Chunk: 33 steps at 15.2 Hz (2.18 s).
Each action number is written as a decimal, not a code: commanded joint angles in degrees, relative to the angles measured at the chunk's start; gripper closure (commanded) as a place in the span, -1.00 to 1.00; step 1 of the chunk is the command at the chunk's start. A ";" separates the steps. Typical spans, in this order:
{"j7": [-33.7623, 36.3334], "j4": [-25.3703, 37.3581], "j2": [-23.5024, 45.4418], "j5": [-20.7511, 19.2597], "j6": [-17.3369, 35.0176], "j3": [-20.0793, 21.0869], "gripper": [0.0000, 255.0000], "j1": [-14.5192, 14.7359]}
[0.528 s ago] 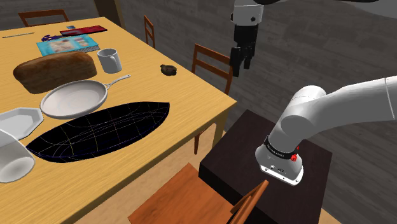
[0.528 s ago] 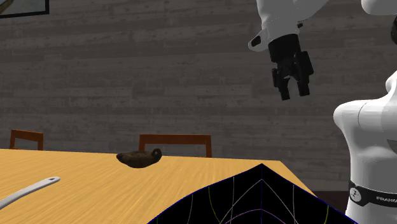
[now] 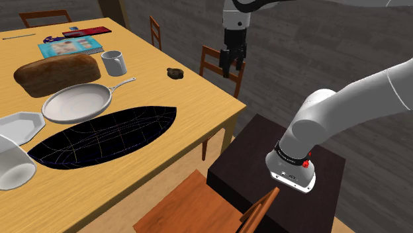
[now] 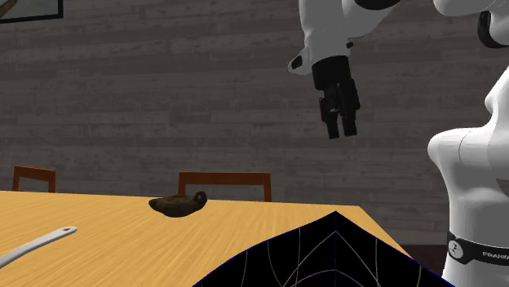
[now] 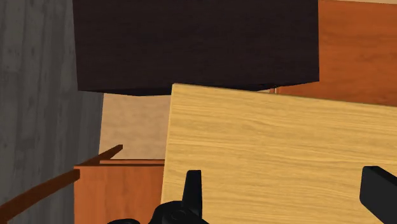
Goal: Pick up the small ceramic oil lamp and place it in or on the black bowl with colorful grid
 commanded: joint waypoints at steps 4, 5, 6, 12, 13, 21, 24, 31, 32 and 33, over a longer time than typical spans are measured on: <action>0.88 5.29 10.08 -0.36 6.59 0.64 -1.00 -0.39; 1.06 6.57 12.14 -0.48 7.72 0.74 -1.00 -0.47; 1.26 7.92 14.21 -0.61 8.77 0.83 -1.00 -0.54; 2.55 17.41 26.54 -1.67 13.64 1.18 -1.00 -0.89; 2.78 19.24 28.60 -1.89 14.20 1.22 -1.00 -0.93; 4.62 36.72 45.28 -3.73 16.06 1.12 -1.00 -0.91; 5.23 44.94 51.91 -4.40 15.45 0.92 -1.00 -0.75; 5.27 42.00 53.13 -4.46 19.66 0.89 -1.00 -0.67; 5.28 41.21 53.44 -4.47 20.75 0.89 -1.00 -0.65; 5.28 41.20 53.43 -4.47 20.76 0.89 -1.00 -0.65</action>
